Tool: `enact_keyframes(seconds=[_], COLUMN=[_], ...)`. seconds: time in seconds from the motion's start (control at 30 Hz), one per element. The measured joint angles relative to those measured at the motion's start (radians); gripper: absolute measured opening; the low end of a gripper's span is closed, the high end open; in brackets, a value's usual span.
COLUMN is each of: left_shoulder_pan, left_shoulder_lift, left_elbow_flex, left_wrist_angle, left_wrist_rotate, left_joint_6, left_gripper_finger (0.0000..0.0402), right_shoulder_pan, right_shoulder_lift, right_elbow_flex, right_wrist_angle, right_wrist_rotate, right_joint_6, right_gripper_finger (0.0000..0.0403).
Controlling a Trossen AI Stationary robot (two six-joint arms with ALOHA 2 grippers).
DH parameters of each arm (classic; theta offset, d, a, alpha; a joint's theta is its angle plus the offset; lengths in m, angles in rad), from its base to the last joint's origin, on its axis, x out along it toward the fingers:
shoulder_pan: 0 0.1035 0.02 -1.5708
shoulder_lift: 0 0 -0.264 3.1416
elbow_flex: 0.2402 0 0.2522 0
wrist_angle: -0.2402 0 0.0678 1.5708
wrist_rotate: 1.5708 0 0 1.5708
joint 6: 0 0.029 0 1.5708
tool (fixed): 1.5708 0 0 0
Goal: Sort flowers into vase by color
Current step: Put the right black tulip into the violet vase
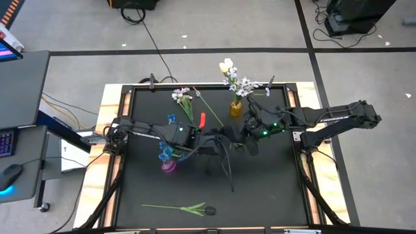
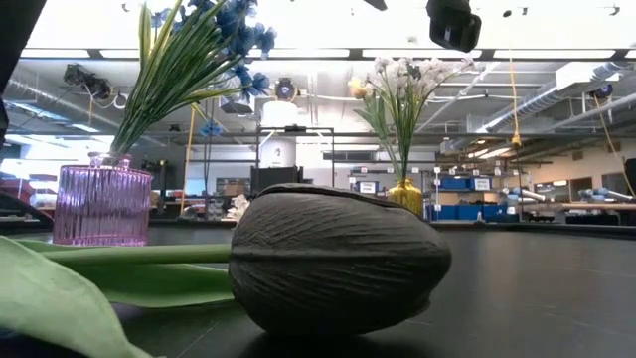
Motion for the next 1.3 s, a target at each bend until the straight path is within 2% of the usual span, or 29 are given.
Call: enact_keyframes(seconds=[0.83, 1.03, 1.3], left_shoulder_pan=[-0.018, -0.018, -0.018], left_shoulder_lift=[-0.001, -0.001, -0.001], left_elbow_flex=[0.0, 0.0, 0.0], left_wrist_angle=[0.012, 0.011, 0.01], left_wrist_rotate=[-0.029, -0.075, -0.077], left_joint_6=[0.0, 0.0, -0.006], left_gripper_finger=[0.0193, 0.0159, 0.0105], right_shoulder_pan=[-0.025, -0.025, -0.026], right_shoulder_lift=[0.0, 0.0, 0.0], right_elbow_flex=[0.0, 0.0, 0.0], right_wrist_angle=[0.0, 0.0, 0.0], right_wrist_rotate=[0.018, 0.01, 0.011], right_joint_6=[0.015, 0.016, 0.014], right_gripper_finger=[0.0027, 0.0027, 0.0027])
